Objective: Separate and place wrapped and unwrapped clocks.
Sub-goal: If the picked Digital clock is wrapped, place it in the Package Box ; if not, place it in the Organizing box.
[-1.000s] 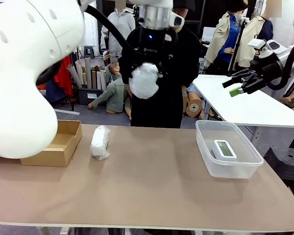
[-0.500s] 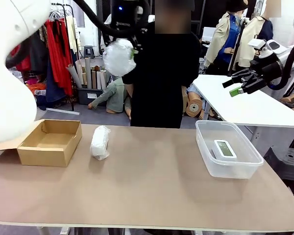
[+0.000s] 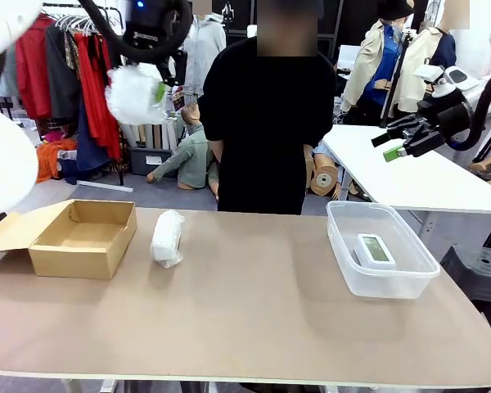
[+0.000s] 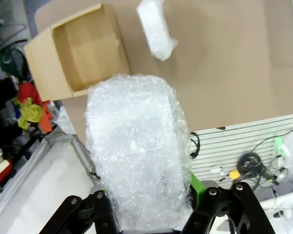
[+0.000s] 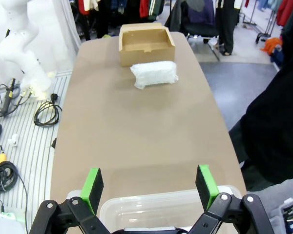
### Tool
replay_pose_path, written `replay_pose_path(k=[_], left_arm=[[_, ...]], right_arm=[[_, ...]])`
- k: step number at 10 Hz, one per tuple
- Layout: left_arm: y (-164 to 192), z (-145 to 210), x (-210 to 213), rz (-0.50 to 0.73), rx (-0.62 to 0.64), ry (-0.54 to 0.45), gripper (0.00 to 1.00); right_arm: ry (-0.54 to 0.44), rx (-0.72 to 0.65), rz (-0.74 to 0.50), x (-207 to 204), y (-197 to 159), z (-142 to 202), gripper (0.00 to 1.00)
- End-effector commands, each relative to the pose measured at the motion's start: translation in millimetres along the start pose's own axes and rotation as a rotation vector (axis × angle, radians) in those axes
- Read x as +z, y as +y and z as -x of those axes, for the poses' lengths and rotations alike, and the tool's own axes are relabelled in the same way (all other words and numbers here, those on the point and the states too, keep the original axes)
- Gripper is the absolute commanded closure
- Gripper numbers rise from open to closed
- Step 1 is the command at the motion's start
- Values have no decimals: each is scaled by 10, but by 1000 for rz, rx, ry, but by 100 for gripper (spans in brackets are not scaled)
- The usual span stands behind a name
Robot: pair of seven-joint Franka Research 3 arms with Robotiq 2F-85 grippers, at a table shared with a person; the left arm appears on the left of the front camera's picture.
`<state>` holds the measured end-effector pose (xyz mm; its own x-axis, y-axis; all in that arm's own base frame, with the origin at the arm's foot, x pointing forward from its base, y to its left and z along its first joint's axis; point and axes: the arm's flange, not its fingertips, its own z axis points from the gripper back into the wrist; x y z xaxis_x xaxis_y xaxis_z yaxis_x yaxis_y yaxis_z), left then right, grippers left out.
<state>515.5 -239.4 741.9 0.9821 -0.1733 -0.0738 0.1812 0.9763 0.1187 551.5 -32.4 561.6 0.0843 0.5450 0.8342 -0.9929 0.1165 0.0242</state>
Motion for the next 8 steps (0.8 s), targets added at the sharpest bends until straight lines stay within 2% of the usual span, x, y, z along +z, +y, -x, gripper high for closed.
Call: replay_pose_path(k=[1, 3, 4, 5, 6, 8], left_arm=[[410, 1405, -1496, 21, -62, -24, 100], [626, 1599, -1619, 46, -60, 139, 100], [623, 1637, -1684, 37, -3, 126, 100], [646, 1654, -1703, 24, -17, 130, 100], [687, 1661, -1735, 0, 21, 93, 100], [732, 1505, -1795, -43, 150, -102, 100]], right_arm=[[-3, 3, 2, 8, 3, -16, 0], [-3, 3, 2, 8, 3, -16, 0], [-3, 3, 2, 8, 3, -16, 0], [-3, 3, 2, 8, 3, -16, 0], [-3, 3, 2, 8, 3, -16, 0], [-3, 3, 2, 8, 3, -16, 0]])
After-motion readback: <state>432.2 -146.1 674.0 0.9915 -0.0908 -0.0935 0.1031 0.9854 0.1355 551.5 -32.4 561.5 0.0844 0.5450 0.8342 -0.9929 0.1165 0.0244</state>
